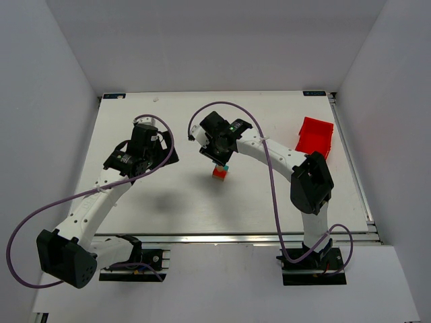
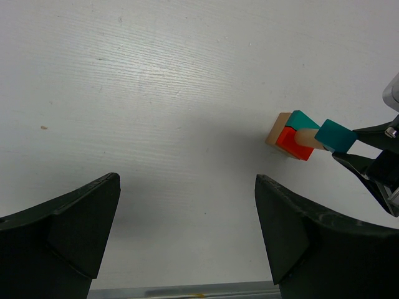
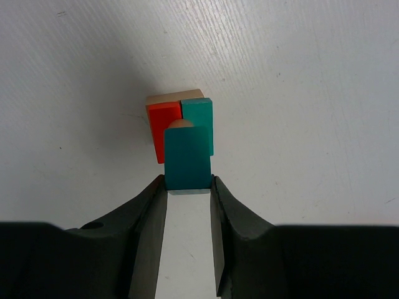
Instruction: Build the wood block tower
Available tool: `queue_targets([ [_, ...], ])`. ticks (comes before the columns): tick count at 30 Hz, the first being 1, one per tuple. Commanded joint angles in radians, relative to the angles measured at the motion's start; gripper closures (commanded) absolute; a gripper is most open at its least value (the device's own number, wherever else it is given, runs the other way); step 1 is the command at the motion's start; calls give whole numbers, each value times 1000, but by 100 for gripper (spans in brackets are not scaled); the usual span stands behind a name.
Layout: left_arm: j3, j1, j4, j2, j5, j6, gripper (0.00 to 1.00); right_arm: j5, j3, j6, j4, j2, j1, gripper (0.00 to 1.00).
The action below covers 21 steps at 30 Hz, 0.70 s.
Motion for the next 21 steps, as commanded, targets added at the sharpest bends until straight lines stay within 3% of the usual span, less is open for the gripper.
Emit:
queue_targets([
  [1, -5, 4, 19, -29, 5, -2, 2, 3, 11, -11, -5, 10, 7, 74],
  [21, -6, 4, 21, -27, 5, -2, 2, 0, -3, -22, -4, 13, 7, 70],
])
